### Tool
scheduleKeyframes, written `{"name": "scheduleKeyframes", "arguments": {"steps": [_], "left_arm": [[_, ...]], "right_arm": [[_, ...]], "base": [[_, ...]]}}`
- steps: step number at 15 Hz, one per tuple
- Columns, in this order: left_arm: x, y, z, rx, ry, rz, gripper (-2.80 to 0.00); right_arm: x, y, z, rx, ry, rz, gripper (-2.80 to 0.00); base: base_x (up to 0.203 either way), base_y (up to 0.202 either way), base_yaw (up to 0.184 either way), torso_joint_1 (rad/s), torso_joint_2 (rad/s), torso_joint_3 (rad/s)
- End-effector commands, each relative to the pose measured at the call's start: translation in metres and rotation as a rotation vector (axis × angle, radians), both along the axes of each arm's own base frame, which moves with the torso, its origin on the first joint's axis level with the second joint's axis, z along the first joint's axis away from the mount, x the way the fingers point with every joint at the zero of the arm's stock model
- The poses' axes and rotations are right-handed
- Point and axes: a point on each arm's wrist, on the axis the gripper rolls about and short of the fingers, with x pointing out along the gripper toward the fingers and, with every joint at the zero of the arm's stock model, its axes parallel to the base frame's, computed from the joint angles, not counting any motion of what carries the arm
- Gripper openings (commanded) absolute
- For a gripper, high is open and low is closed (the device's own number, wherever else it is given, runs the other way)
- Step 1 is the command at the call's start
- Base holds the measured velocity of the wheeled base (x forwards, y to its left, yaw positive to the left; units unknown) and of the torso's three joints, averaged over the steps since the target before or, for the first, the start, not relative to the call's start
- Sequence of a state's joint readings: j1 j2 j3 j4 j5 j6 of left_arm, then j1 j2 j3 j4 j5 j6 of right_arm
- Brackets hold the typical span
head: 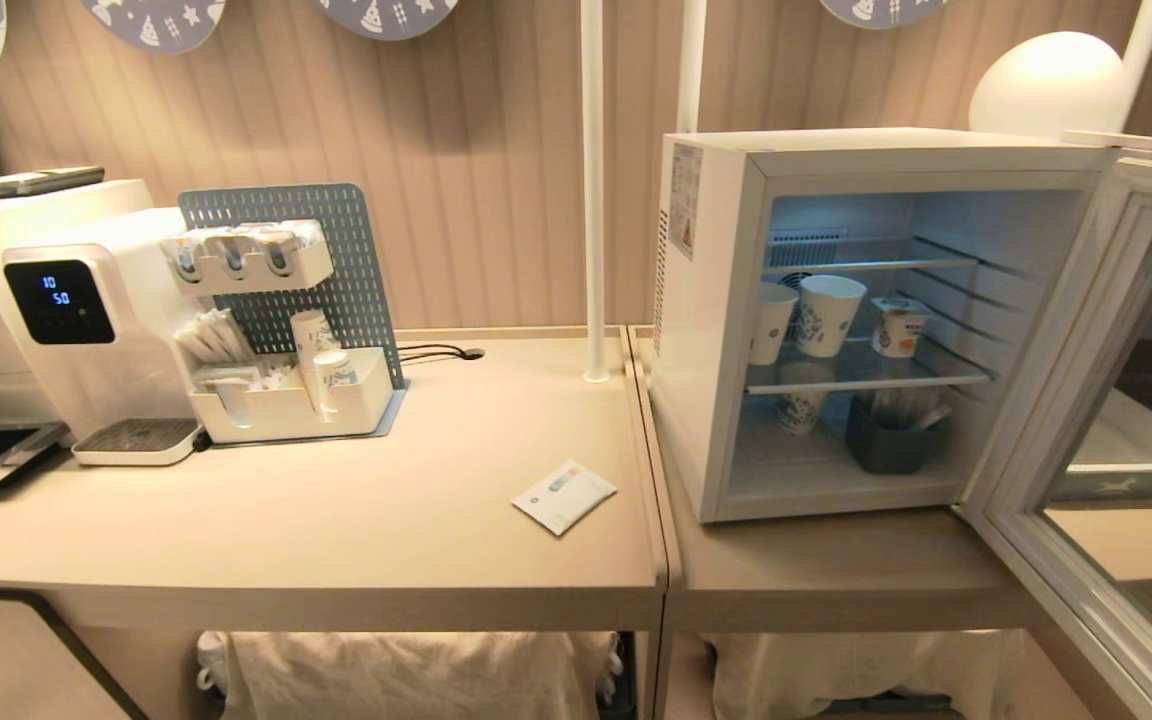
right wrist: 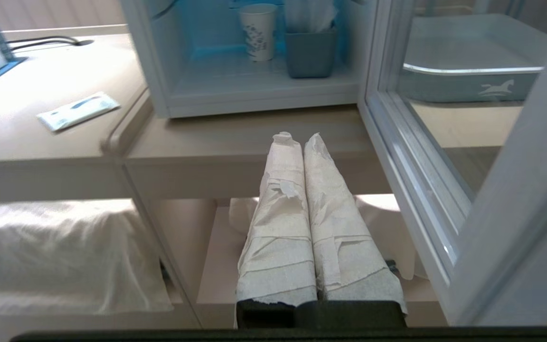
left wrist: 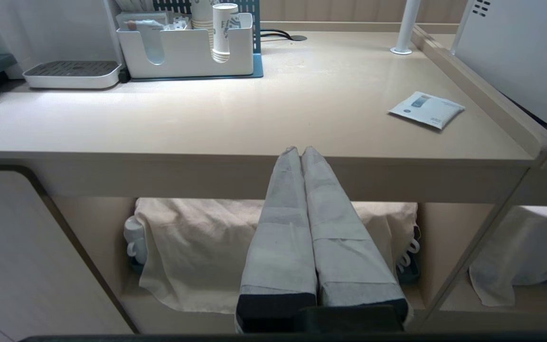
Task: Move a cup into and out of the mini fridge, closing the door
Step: Take the yoghurt out of the freezer
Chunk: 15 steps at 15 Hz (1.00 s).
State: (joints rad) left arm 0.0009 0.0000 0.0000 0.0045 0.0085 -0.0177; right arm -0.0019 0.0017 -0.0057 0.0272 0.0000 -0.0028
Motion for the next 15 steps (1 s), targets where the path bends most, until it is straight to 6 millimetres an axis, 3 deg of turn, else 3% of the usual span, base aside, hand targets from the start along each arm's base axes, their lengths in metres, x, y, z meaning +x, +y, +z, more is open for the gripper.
{"name": "scheduleKeyframes", "arguments": {"steps": [1,8,11,13,15], "left_arm": [[0.0,0.0,0.0,0.0,0.003,0.001,-2.8],[0.0,0.0,0.0,-0.003,0.003,0.001,-2.8],[0.0,0.0,0.0,-0.002,0.003,0.001,-2.8],[0.0,0.0,0.0,-0.002,0.003,0.001,-2.8],[0.0,0.0,0.0,-0.002,0.003,0.001,-2.8]], "right_arm": [[0.0,0.0,0.0,0.0,0.001,0.0,-2.8],[0.0,0.0,0.001,0.006,-0.012,-0.001,-2.8],[0.0,0.0,0.001,0.001,-0.02,-0.001,-2.8],[-0.007,-0.001,0.027,0.024,-0.072,-0.023,-2.8],[-0.024,-0.001,0.092,0.09,-0.168,-0.046,-2.8]], "base": [[0.188,0.0,-0.001,0.002,0.0,0.001],[0.191,0.0,0.001,0.002,0.0,0.003],[0.08,0.0,-0.004,0.001,0.01,0.0],[0.0,0.0,0.0,0.0,0.0,0.0],[0.0,0.0,0.0,0.0,0.0,0.0]]}}
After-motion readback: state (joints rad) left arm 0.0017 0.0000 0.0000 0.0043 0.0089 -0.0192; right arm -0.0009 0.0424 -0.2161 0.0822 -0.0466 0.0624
